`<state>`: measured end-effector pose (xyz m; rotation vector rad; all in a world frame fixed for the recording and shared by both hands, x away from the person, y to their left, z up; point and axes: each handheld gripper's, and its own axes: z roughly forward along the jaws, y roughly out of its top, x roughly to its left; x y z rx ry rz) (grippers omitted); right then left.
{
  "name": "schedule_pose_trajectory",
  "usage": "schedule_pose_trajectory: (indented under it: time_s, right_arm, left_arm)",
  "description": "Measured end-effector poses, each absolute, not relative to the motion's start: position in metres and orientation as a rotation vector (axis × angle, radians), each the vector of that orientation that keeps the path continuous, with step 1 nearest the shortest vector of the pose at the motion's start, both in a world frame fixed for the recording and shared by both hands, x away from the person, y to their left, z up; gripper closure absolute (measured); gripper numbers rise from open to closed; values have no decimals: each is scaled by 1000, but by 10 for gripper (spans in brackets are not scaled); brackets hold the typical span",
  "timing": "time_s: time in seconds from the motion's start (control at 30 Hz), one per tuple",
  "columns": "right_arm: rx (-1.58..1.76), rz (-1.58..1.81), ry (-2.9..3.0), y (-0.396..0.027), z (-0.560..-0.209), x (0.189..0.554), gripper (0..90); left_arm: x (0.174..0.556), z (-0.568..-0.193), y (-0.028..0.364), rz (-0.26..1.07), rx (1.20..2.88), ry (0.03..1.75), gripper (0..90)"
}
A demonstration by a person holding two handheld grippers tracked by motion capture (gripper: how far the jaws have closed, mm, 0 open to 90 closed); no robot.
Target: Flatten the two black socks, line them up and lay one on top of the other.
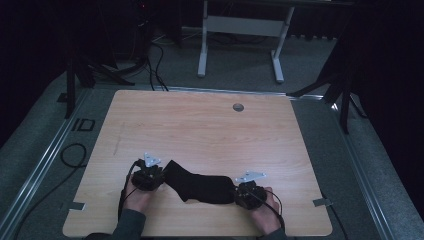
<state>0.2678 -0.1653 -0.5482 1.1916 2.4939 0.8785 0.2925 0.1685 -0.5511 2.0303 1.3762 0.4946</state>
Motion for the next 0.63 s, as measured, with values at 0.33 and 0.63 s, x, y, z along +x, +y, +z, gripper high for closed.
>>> schedule_pose_trajectory:
  time_s: [0.33, 0.63]
  right_arm:
    - [1223, 945, 2451, -173, -552, 280, 676]
    - [1208, 1089, 2349, -183, -533, 277, 497]
  left_arm:
    - [302, -554, 164, 552, 1999, 1356, 692]
    - [300, -543, 173, 479, 1892, 1256, 516]
